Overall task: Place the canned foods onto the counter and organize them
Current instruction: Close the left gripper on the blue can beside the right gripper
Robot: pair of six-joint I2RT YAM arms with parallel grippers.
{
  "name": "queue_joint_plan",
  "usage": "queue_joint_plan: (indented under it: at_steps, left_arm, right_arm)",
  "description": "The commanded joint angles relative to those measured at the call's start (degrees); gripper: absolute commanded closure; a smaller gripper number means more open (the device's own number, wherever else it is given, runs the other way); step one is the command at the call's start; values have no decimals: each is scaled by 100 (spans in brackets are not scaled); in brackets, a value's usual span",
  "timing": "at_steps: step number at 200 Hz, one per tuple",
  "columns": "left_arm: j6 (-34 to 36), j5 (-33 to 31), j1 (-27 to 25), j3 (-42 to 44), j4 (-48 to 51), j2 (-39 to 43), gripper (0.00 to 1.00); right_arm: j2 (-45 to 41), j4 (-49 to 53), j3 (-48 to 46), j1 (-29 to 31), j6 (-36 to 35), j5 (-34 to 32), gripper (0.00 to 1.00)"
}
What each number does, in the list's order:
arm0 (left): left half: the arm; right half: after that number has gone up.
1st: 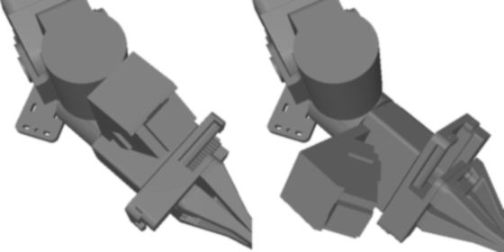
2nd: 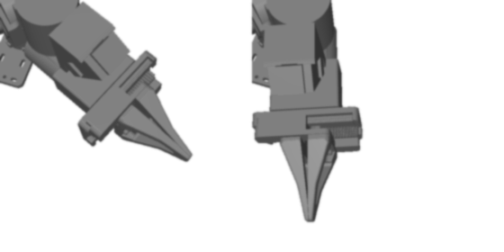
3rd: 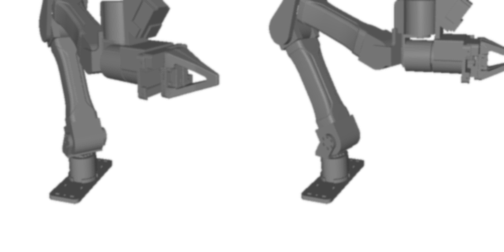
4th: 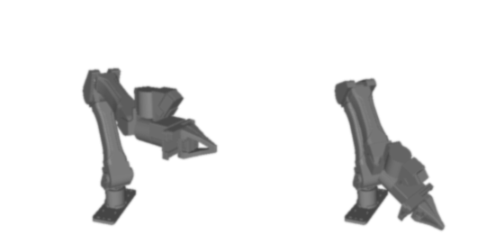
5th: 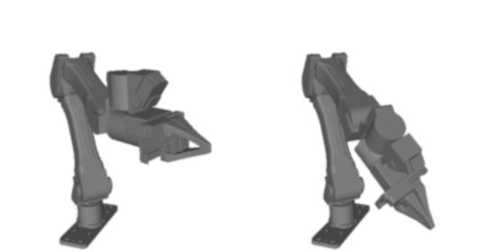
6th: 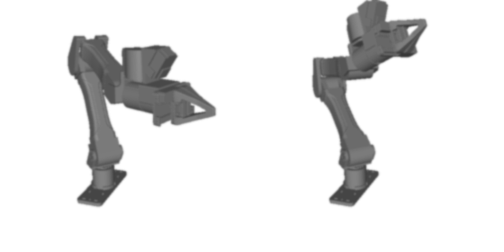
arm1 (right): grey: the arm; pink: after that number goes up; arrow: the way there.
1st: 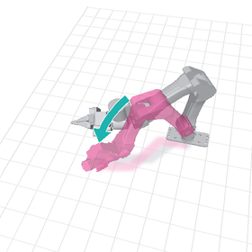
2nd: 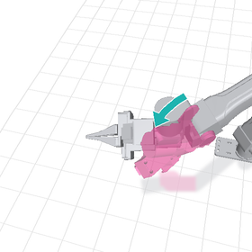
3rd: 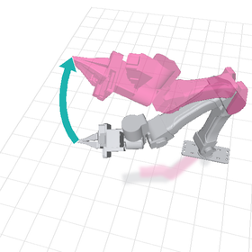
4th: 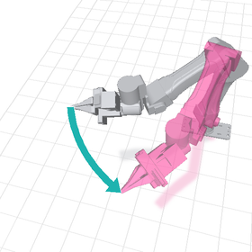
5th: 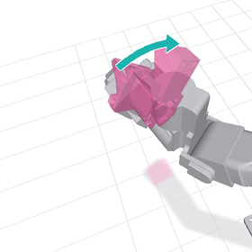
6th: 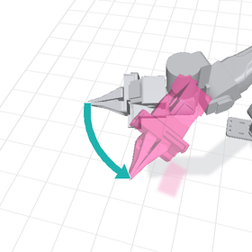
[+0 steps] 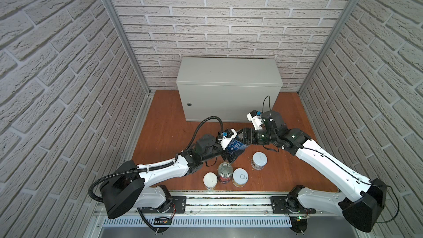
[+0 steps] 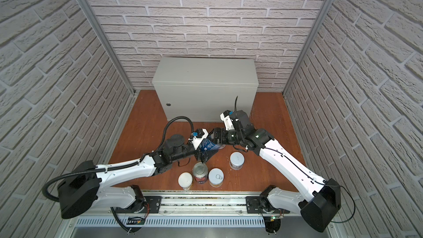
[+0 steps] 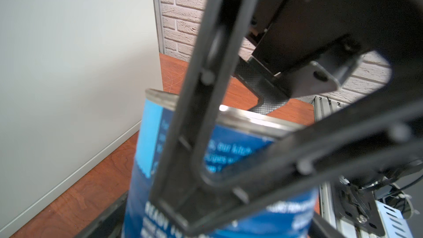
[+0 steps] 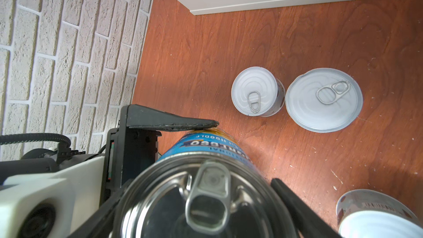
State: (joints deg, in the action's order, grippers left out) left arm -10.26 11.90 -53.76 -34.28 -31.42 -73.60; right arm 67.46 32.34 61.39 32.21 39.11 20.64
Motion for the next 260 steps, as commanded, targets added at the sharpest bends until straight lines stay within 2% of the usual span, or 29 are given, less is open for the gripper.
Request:
queue_joint_plan:
  at_steps: [1,32,51,136,194,260]
  left_arm:
    - [-108,-23,-12,18,-547,-36,7]
    - [-214,-21,-3,9,-627,-100,8]
    - [-290,-59,5,-8,-702,-165,2]
    - [-527,-65,23,-149,-831,-539,2]
    - [-598,-35,23,-232,-859,-585,20]
    - [-778,-172,23,-353,-783,-598,29]
  right_arm:
    - [-215,-1080,128,-4,163,476,39]
    - [-238,-1054,115,-8,184,487,39]
    - [-237,-1079,102,-4,210,550,40]
    - [-312,-1205,31,-5,262,665,41]
    - [-255,-1238,-8,-4,290,660,41]
    - [-168,-1239,-4,-7,264,644,41]
